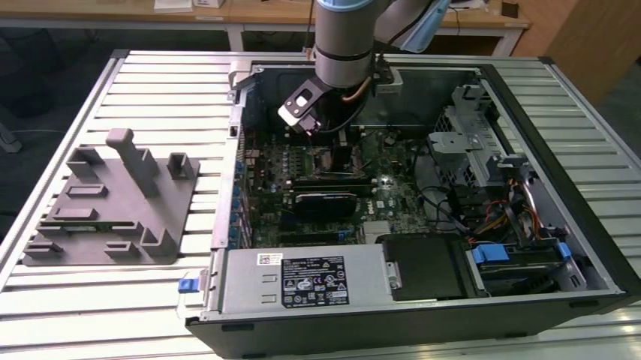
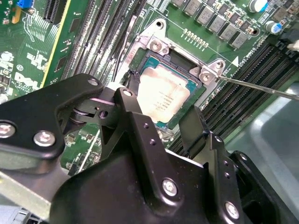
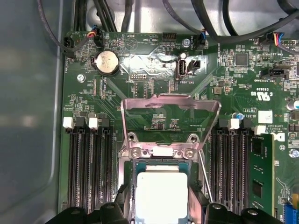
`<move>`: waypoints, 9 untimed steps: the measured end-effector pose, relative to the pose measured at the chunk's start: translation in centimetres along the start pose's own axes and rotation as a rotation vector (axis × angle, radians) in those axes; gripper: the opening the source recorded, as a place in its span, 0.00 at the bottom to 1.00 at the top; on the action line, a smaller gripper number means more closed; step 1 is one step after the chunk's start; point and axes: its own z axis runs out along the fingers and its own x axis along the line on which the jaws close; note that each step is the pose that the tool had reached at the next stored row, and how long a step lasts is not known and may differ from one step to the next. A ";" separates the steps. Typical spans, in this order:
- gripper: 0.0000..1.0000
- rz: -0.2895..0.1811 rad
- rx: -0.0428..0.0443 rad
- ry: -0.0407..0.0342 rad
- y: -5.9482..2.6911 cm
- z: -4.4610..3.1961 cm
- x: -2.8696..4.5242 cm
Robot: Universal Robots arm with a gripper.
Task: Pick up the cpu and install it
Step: 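Place the cpu into insertion slot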
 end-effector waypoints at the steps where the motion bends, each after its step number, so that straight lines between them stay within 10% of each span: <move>1: 0.61 0.000 0.0000 0.0000 0.00 -0.12 0.00; 9: 0.61 0.000 -0.0001 0.0001 0.05 -1.40 -0.02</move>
